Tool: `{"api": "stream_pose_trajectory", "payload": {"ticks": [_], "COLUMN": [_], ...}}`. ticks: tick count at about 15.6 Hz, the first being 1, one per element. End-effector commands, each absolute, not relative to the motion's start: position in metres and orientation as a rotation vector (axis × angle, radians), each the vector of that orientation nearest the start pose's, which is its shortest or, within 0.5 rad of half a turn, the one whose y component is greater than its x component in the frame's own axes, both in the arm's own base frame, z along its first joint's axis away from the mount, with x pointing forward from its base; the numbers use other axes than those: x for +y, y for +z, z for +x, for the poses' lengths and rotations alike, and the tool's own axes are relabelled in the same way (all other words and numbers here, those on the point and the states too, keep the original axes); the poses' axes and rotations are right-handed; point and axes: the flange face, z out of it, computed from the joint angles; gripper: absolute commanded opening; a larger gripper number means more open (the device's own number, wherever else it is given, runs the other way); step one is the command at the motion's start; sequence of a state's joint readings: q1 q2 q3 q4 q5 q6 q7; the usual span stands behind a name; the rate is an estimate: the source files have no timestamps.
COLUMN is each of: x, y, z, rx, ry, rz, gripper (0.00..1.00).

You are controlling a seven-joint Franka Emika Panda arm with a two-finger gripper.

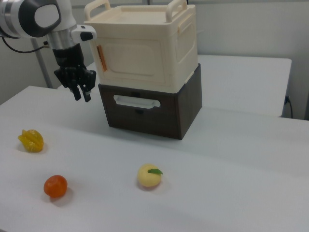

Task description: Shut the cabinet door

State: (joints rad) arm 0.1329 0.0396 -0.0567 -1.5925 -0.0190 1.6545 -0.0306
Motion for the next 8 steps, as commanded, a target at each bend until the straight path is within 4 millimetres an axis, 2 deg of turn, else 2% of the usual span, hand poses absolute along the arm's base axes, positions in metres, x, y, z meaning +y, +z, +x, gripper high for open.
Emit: {"api": "stream_pose_trajectory", "payload": {"ticks": [1,6,8], "x": [0.036,0.023,0.024], "y": [0.599,0.605,0.605], "z": [0.563,0.56,0.56], "rx": [-0.191,-0.153,-0.14], "ry": [-0.02,-0.011,-0.009], "rz": [-3.211,-3.216,-3.217], "gripper": [1.0,1.0,1.0]}}
